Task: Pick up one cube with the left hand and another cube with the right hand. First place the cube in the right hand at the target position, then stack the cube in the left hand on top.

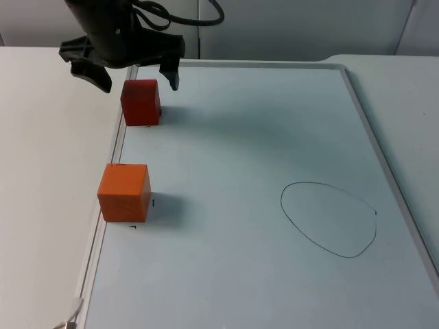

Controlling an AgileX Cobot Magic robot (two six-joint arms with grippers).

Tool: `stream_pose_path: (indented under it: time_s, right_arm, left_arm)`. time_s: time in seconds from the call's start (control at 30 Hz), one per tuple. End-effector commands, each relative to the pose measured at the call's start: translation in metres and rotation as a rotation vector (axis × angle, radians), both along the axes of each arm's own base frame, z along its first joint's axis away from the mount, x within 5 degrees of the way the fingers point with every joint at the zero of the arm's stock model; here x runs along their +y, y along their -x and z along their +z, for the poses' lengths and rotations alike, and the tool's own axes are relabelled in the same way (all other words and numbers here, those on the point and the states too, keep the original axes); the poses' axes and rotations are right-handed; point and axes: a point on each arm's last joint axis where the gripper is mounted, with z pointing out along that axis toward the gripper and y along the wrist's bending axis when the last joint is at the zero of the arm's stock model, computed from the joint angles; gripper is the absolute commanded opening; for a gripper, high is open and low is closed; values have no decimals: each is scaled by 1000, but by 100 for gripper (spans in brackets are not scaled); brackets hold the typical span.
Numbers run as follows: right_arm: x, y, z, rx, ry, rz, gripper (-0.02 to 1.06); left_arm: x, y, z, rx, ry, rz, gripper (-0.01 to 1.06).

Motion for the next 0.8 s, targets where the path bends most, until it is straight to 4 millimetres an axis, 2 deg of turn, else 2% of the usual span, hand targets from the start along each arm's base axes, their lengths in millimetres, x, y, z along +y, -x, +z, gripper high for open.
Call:
stream_pose_path:
  time_s: [0.0, 0.17, 0.33, 0.63, 0.73, 0.77]
  right_arm:
    - [0, 0, 0, -9, 7, -7, 105]
    - [0, 0, 0, -9, 7, -7, 105]
    - [0, 0, 0, -9, 7, -7, 105]
    - [0, 0, 0, -9, 7, -7, 105]
    - [0, 0, 0, -9, 7, -7, 105]
    - [0, 0, 0, -9, 7, -7, 105]
  left_arm:
    - [-4, -1, 5, -20, 10, 4, 103]
    - [-4, -1, 1, -18, 9, 4, 103]
    - [-5, -1, -16, 17, 5, 7, 103]
    - [-5, -3, -21, 13, 6, 9, 103]
    - [-5, -3, -25, 22, 5, 9, 100]
    - [-5, -3, -25, 22, 5, 9, 92]
